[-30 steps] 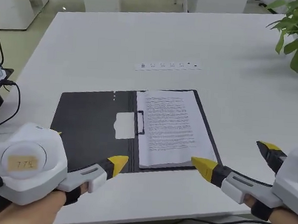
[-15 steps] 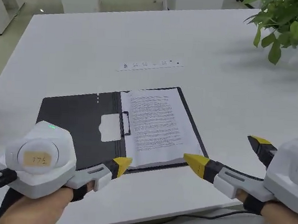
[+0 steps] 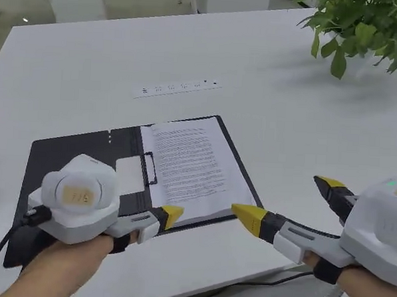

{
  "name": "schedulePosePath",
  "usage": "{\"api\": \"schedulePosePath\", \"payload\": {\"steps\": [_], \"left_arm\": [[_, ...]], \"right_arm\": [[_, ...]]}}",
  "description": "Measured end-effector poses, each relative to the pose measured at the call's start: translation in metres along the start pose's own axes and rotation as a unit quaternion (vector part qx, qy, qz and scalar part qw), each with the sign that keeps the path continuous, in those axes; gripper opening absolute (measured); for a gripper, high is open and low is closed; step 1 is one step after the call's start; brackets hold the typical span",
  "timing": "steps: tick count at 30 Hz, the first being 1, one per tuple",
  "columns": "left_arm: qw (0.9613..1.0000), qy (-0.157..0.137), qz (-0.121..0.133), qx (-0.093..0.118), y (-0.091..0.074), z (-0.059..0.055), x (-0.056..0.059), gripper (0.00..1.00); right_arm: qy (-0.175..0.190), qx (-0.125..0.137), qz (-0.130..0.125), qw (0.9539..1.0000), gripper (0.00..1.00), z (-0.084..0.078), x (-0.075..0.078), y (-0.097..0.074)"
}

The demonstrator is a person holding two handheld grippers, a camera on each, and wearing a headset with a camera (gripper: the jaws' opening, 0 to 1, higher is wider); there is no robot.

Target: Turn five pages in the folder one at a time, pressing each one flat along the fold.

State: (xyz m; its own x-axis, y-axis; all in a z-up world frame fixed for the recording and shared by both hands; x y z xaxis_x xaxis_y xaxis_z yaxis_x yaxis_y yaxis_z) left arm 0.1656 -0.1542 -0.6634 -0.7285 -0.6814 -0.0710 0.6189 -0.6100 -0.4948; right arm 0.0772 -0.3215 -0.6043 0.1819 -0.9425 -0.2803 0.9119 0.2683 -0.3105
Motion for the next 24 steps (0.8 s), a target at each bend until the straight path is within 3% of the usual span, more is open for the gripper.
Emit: {"api": "schedulePosePath", "payload": {"steps": [12, 18, 24], "left_arm": [[0.9988, 0.02, -0.042, -0.016, 0.046, 0.005, 0.024, 0.83], [0.9981, 0.02, -0.058, -0.007, 0.069, 0.009, 0.037, 0.81], [0.9969, 0.025, -0.071, -0.023, 0.091, 0.0, 0.047, 0.79]], "right_arm": [[-0.003, -0.004, -0.011, 0.9999, 0.93, -0.001, 0.0, -0.002], [-0.004, -0.007, -0.012, 0.9999, 0.92, -0.001, -0.002, -0.002], [-0.007, -0.015, -0.014, 0.9998, 0.91, -0.005, -0.004, -0.003]]}}
Point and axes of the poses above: the centre of the closed fingertips' face, and the gripper's own axes: y roughly forward along the fingers, x roughly to its right, z roughly out of its top, the point moved 1 cm from there along -y, roughly backward along the fingers, and after that the axes turned 8 degrees about y, right-handed, at the moved point
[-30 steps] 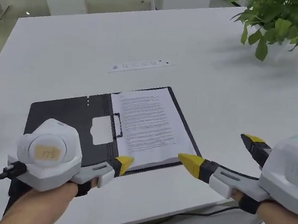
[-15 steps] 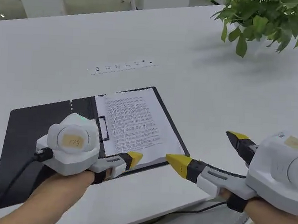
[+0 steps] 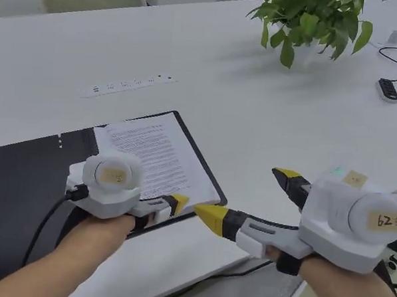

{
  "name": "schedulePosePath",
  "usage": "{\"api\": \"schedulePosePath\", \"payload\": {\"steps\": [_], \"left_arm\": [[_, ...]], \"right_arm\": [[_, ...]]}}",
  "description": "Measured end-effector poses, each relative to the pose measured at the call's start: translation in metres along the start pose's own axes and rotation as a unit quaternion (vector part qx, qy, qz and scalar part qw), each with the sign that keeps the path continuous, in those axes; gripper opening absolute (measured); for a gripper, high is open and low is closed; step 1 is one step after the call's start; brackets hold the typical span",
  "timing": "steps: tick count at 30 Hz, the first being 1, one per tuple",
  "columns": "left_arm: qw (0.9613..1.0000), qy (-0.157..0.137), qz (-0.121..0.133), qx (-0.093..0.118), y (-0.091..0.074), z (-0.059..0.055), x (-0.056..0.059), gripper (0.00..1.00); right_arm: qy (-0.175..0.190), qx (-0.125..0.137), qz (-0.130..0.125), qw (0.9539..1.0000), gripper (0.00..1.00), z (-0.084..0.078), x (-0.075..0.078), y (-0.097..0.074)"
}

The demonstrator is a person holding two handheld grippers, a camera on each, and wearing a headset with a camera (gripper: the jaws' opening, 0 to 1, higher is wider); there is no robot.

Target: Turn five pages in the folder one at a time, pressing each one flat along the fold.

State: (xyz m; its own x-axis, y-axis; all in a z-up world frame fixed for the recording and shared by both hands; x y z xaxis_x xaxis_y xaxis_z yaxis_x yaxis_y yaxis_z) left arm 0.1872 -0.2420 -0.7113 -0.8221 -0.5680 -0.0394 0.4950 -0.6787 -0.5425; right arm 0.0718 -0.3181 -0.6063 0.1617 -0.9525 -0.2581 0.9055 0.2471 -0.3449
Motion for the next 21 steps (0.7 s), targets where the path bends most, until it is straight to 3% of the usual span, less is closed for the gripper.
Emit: {"api": "schedulePosePath", "payload": {"steps": [14, 21], "left_arm": [[1.0, -0.008, 0.001, 0.003, 0.037, -0.003, 0.0, 0.72], [0.9999, -0.001, 0.009, -0.005, 0.056, -0.011, 0.001, 0.68]], "right_arm": [[-0.002, -0.003, -0.007, 1.0, 0.91, -0.001, 0.0, 0.003], [-0.004, -0.009, -0.015, 0.9998, 0.91, -0.006, 0.001, 0.006]]}}
Point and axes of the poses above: the centre of the closed fingertips' face, and the gripper's own axes: y roughly forward along the fingers, x roughly to its right, z roughly out of its top, the point moved 1 cm from there along -y, roughly backward along the fingers, and after that the axes turned 8 degrees about y, right-handed, at the moved point
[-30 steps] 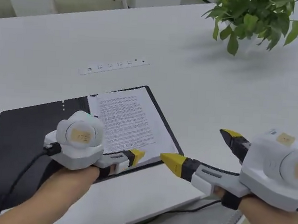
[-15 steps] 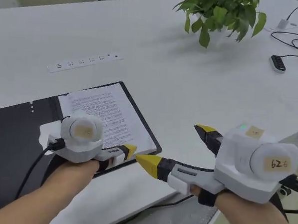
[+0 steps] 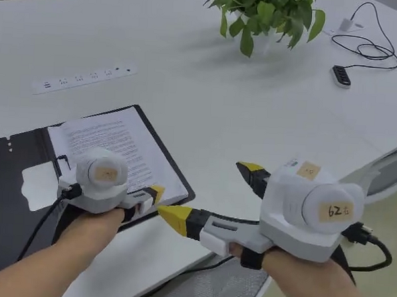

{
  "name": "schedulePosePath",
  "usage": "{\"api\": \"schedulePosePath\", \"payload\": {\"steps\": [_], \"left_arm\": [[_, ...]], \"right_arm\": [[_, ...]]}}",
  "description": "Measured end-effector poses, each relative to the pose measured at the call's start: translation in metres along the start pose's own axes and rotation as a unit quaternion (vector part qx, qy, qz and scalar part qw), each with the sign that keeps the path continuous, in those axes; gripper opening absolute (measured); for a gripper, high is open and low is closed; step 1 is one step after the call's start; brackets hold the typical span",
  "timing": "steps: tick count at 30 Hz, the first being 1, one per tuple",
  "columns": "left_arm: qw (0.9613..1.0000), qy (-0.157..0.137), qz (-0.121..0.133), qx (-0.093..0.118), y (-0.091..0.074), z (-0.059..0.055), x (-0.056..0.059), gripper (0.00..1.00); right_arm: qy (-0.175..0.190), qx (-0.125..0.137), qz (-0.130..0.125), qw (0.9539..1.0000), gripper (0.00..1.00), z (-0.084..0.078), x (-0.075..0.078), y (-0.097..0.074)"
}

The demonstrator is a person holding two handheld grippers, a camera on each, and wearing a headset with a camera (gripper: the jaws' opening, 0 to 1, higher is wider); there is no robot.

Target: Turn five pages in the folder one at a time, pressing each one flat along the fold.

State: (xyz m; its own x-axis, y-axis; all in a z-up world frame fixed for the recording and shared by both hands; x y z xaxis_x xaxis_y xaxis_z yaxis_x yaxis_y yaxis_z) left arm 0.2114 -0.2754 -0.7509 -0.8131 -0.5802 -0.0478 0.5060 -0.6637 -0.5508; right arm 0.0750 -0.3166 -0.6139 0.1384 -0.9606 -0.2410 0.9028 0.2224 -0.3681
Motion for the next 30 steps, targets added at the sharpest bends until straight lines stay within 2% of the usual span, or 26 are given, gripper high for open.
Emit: {"api": "schedulePosePath", "payload": {"steps": [5, 7, 10, 16, 24, 30], "left_arm": [[0.9998, 0.003, 0.015, -0.015, 0.01, -0.01, -0.003, 0.63], [0.9997, -0.011, 0.015, -0.017, 0.012, -0.013, -0.003, 0.61], [0.9992, 0.015, 0.028, -0.022, 0.013, -0.018, -0.004, 0.57], [0.9993, 0.018, 0.033, -0.001, 0.013, -0.02, -0.001, 0.49], [0.9984, 0.019, 0.028, 0.046, 0.011, -0.022, 0.002, 0.43], [0.9974, 0.02, 0.026, 0.064, 0.011, -0.022, 0.005, 0.37]], "right_arm": [[0.002, -0.001, -0.006, 1.0, 0.91, 0.0, 0.002, 0.001], [0.001, -0.001, -0.009, 1.0, 0.9, 0.0, 0.002, 0.001], [0.002, -0.003, -0.011, 0.9999, 0.9, -0.001, 0.002, 0.002], [0.002, -0.008, -0.013, 0.9999, 0.9, -0.002, 0.002, 0.004], [0.001, -0.015, -0.015, 0.9998, 0.9, -0.005, 0.001, 0.006], [0.003, -0.02, -0.018, 0.9996, 0.89, -0.007, 0.004, 0.009]]}}
Point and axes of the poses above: the centre of the closed fingertips' face, and the gripper's own axes: y roughly forward along the fingers, x roughly to its right, z roughly out of its top, the point moved 1 cm from there along -y, roughly backward along the fingers, and after that the axes turned 8 degrees about y, right-handed, at the moved point
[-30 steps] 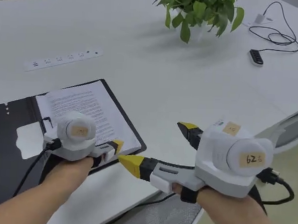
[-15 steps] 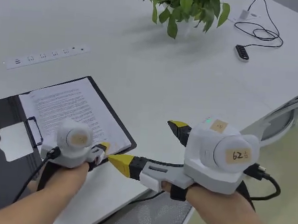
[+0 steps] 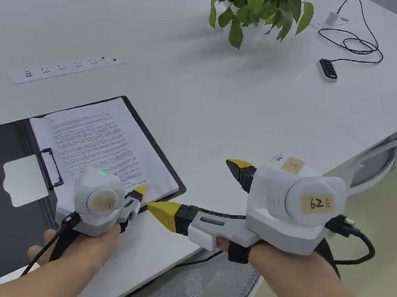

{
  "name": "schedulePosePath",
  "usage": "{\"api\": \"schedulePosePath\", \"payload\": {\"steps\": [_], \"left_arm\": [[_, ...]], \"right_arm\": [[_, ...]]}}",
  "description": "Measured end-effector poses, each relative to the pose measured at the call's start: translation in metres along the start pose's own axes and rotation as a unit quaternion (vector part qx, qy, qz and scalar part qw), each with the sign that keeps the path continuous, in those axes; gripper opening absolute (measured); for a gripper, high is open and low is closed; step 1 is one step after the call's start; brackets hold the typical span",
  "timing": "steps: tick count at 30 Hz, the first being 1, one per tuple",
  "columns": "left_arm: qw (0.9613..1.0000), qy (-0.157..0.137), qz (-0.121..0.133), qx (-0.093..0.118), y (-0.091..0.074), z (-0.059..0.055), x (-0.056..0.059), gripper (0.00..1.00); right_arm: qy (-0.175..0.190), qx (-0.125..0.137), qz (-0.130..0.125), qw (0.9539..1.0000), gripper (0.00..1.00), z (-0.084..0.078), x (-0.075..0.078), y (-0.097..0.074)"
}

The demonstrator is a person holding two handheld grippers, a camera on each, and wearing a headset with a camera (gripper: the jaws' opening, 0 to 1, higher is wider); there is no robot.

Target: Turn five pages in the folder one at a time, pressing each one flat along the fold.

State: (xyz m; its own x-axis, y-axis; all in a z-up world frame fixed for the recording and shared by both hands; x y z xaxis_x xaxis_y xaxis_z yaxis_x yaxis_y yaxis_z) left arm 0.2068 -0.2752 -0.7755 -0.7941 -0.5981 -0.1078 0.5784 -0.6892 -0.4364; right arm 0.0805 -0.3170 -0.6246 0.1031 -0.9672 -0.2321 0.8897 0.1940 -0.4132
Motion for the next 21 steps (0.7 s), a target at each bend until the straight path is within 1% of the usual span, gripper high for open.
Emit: {"api": "schedulePosePath", "payload": {"steps": [3, 6, 11, 12, 13, 17, 19, 20, 21], "left_arm": [[1.0, -0.002, -0.002, 0.009, 0.0, 0.001, 0.002, 0.33], [0.9998, -0.007, 0.006, 0.015, 0.0, 0.001, -0.003, 0.26], [0.9999, 0.003, 0.005, 0.016, -0.002, 0.001, -0.004, 0.21], [0.9999, 0.003, 0.003, 0.016, -0.001, 0.001, -0.003, 0.2], [0.9998, 0.002, 0.006, 0.017, -0.002, 0.001, -0.003, 0.19], [0.9998, -0.007, 0.01, 0.018, -0.002, 0.002, -0.005, 0.17], [0.9995, -0.022, 0.016, 0.017, -0.003, 0.001, -0.007, 0.13], [0.9991, -0.036, 0.017, 0.017, -0.002, 0.001, -0.009, 0.12], [0.9992, -0.033, 0.016, 0.017, -0.002, 0.001, -0.01, 0.11]], "right_arm": [[0.002, -0.001, -0.001, 1.0, 0.89, 0.001, 0.001, 0.003], [0.006, -0.004, -0.001, 1.0, 0.88, 0.002, 0.001, 0.009], [0.014, -0.013, 0.001, 0.9998, 0.86, 0.001, -0.002, 0.02], [0.016, -0.014, 0.002, 0.9998, 0.86, 0.001, -0.003, 0.022], [0.017, -0.015, 0.002, 0.9998, 0.85, 0.001, -0.003, 0.022], [0.017, -0.023, 0.004, 0.9996, 0.82, 0.0, -0.007, 0.031], [0.021, -0.025, 0.006, 0.9994, 0.81, -0.001, -0.007, 0.036], [0.023, -0.026, 0.006, 0.9994, 0.81, -0.001, -0.007, 0.038], [0.028, -0.026, 0.006, 0.9993, 0.8, -0.001, -0.007, 0.041]]}}
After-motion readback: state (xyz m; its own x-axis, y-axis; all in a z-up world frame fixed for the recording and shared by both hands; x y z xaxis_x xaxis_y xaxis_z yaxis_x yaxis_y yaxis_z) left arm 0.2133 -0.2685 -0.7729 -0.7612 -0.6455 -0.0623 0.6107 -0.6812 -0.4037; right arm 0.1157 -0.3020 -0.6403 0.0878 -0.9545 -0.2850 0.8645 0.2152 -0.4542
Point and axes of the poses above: the centre of the closed fingertips' face, and the gripper's own axes: y roughly forward along the fingers, x roughly to its right, z roughly out of its top, the point moved 1 cm from there along -y, roughly backward along the fingers, and after that the axes turned 8 degrees about y, right-handed, at the moved point
